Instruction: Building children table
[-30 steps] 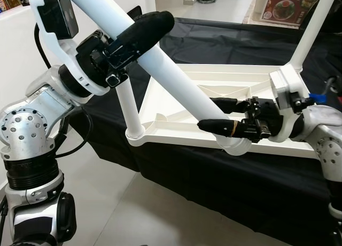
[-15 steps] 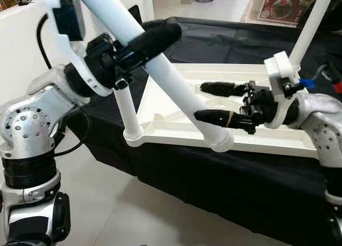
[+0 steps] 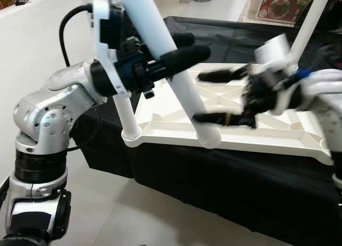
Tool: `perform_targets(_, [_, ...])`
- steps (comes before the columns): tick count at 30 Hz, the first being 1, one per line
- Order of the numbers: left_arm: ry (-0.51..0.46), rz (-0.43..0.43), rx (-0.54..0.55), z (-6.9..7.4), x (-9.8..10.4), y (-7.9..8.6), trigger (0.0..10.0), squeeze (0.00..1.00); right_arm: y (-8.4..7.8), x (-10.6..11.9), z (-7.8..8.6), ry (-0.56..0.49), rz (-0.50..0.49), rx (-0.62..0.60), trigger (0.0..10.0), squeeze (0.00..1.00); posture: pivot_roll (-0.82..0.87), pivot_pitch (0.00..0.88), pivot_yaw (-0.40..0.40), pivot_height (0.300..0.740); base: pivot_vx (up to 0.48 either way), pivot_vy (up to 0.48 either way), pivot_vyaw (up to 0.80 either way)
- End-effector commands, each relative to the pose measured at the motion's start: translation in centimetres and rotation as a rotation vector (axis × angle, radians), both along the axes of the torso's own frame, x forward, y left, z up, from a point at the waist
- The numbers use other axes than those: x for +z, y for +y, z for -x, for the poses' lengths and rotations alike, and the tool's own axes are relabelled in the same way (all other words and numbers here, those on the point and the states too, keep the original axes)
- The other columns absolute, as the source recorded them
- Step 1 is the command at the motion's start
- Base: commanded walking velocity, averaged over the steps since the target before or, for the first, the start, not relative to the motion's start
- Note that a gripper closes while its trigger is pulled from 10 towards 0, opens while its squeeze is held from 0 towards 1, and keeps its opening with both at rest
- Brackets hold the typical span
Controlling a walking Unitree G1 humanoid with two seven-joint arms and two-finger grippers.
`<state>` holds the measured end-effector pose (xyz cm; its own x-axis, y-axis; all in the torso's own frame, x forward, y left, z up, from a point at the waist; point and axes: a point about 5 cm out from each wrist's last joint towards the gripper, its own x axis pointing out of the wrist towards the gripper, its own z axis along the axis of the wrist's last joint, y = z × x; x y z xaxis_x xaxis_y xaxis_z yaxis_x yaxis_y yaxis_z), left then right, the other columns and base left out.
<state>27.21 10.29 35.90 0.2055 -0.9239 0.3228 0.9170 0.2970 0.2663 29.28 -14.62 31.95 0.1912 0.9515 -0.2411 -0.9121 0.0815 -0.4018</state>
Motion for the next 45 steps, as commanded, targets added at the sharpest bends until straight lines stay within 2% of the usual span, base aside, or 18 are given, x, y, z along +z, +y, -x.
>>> perform_targets(1, [-0.054,-0.016,0.006,0.3,0.5,0.0,0.0,0.00,0.5,0.5,0.0,-0.039,0.031,-0.010,10.0,0.00,-0.06,0.071,-0.009,0.740,0.000,0.000,0.00])
perform_targets(4, [-0.059,-0.019,-0.001,0.2,0.5,-0.3,0.0,0.00,1.0,0.8,-0.7,-0.051,0.025,-0.061,10.0,0.00,-0.06,0.068,-0.011,0.740,0.000,0.000,0.00])
perform_targets(5, [-0.062,-0.029,-0.009,0.2,0.3,-0.5,0.0,0.00,1.2,0.4,-1.2,-0.036,0.037,-0.099,4.5,0.00,-0.06,0.067,-0.010,0.740,0.000,0.000,0.00])
perform_targets(8, [-0.063,-0.033,-0.012,0.1,0.2,-0.6,0.0,0.00,1.2,0.2,-1.3,-0.027,0.046,-0.105,4.5,0.00,-0.06,0.067,-0.010,0.740,0.000,0.000,0.00])
perform_targets(9, [-0.065,-0.037,-0.014,0.1,0.1,-0.6,0.0,0.00,1.2,-0.1,-1.3,-0.011,0.056,-0.118,0.0,0.00,-0.06,0.068,-0.009,0.740,0.000,0.000,0.00])
perform_targets(17, [-0.075,-0.042,-0.025,0.0,0.2,-0.8,0.0,0.00,0.8,-1.0,-1.1,0.024,0.083,-0.130,0.0,0.00,-0.06,0.068,-0.002,0.740,0.000,0.000,0.00])
perform_targets(27, [-0.080,-0.043,-0.032,-0.1,0.1,-0.9,0.0,0.00,0.6,-0.7,-1.4,0.003,0.023,-0.190,0.0,0.00,-0.06,0.067,-0.001,0.740,0.000,0.000,0.00])
perform_targets(28, [-0.081,-0.033,-0.024,-0.2,0.1,-1.0,0.0,0.00,0.6,-0.5,-1.6,-0.003,-0.010,-0.204,0.0,0.00,-0.06,0.067,-0.001,0.740,0.000,0.000,0.00])
perform_targets(29, [-0.082,-0.026,-0.019,-0.2,0.2,-1.0,4.2,0.00,0.7,-0.5,-1.7,-0.007,-0.033,-0.215,0.0,0.00,-0.06,0.067,-0.001,0.740,0.000,0.000,0.00])
perform_targets(30, [-0.082,-0.026,-0.019,-0.2,0.2,-1.0,4.2,0.00,0.7,-0.5,-1.7,-0.007,-0.033,-0.215,0.0,0.00,-0.06,0.067,-0.001,0.740,0.000,0.000,0.00])
perform_targets(31, [-0.080,-0.019,-0.006,-0.4,0.2,-1.0,10.0,0.66,0.7,-0.5,-2.0,-0.011,-0.058,-0.242,0.0,0.00,-0.06,0.068,-0.001,0.740,0.000,0.000,0.00])
perform_targets(32, [-0.064,-0.003,-0.003,-0.4,0.0,-1.0,10.0,1.00,0.6,-0.8,-2.5,-0.008,-0.117,-0.304,0.0,0.00,-0.06,0.068,-0.003,0.740,0.000,0.000,0.00])
perform_targets(36, [-0.056,0.012,0.006,-0.4,0.0,-0.9,10.0,1.00,0.6,-1.1,-2.7,-0.002,-0.141,-0.330,0.0,0.00,-0.06,0.068,-0.002,0.740,0.000,0.000,0.00])
perform_targets(40, [-0.027,0.071,0.041,-0.4,-0.2,0.0,10.0,1.00,0.1,-2.1,-2.8,0.039,-0.206,-0.408,0.0,0.00,-0.06,0.069,0.001,0.740,0.000,0.000,0.00])
perform_targets(43, [-0.010,0.124,0.102,-0.1,-0.2,2.1,10.0,1.00,-0.9,-3.0,-3.0,0.067,-0.258,-0.505,0.0,0.00,-0.06,0.065,-0.001,0.740,0.000,0.000,0.00])
perform_targets(44, [-0.010,0.124,0.102,-0.1,-0.2,2.1,10.0,1.00,-0.9,-3.0,-3.0,0.067,-0.258,-0.505,0.0,0.00,-0.06,0.065,-0.001,0.740,0.000,0.000,0.00])
perform_targets(45, [0.000,0.155,0.147,-0.1,-0.3,3.3,10.0,1.00,-1.5,-3.4,-3.4,0.069,-0.314,-0.591,0.0,0.00,-0.06,0.064,-0.001,0.740,0.000,0.000,0.00])
